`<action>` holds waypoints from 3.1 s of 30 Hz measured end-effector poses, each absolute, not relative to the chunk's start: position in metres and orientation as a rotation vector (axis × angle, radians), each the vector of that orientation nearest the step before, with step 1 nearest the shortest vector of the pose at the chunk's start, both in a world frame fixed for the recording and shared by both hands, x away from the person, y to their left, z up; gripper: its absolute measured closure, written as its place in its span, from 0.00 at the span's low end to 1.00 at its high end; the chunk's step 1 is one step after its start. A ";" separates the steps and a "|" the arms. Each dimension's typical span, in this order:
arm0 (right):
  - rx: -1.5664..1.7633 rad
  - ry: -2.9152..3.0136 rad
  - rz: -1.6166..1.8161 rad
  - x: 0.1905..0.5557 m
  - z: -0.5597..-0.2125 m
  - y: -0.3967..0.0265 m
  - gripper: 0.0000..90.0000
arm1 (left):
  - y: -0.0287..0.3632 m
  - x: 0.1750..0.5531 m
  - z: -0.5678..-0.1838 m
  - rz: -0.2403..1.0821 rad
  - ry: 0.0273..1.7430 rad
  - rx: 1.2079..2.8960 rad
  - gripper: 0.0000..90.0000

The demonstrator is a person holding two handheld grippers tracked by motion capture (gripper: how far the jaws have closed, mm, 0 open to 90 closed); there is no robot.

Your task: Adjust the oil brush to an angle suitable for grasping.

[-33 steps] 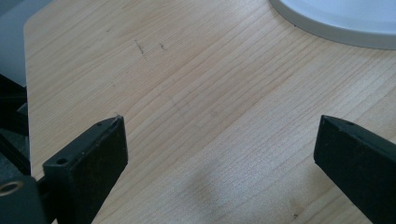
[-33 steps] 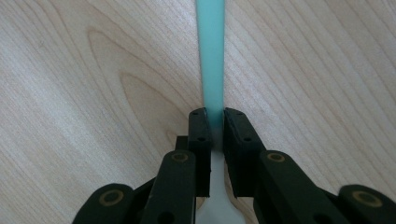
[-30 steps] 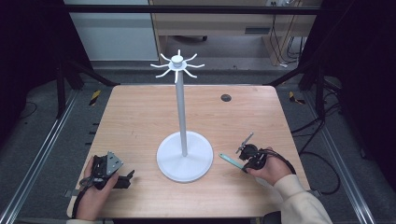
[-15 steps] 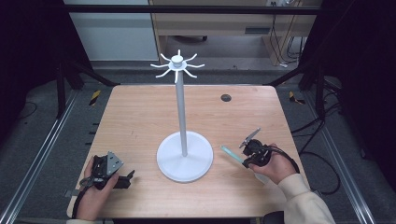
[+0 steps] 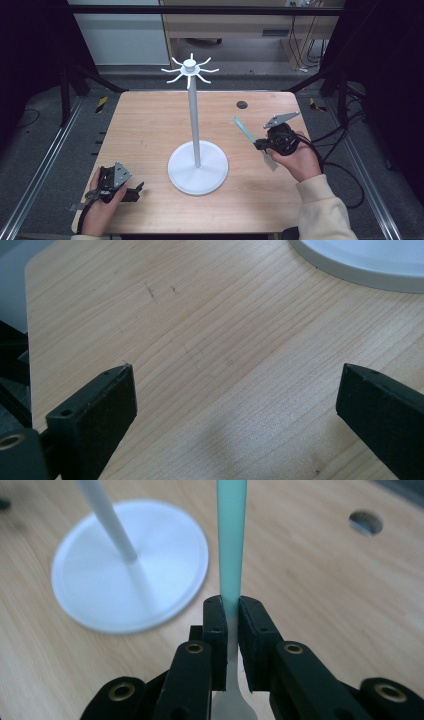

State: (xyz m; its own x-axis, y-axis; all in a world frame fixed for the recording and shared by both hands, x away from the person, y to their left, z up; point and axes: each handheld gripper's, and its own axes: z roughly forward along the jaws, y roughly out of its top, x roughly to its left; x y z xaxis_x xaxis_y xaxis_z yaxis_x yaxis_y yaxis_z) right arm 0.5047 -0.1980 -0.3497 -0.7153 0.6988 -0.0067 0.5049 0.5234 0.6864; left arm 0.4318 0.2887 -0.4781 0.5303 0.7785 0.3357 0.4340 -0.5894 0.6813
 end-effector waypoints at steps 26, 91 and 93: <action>1.008 2.140 1.311 0.495 -0.308 -0.186 0.92 | 0.291 0.432 -0.476 0.860 0.994 2.203 0.03; 0.670 1.963 1.561 0.423 -0.249 -0.148 0.92 | 0.291 0.431 -0.475 0.873 0.982 2.207 0.03; 0.668 1.964 1.560 0.423 -0.249 -0.147 0.92 | 0.291 0.431 -0.475 0.873 0.982 2.207 0.03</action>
State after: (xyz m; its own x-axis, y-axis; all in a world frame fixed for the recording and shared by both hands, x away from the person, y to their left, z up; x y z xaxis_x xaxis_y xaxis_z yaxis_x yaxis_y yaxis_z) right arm 0.4229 -0.1468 -0.2491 -0.7319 0.6732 -0.1056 0.0495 0.2071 0.9771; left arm 0.4312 0.2908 -0.4746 0.5186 0.7886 0.3303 0.4200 -0.5715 0.7050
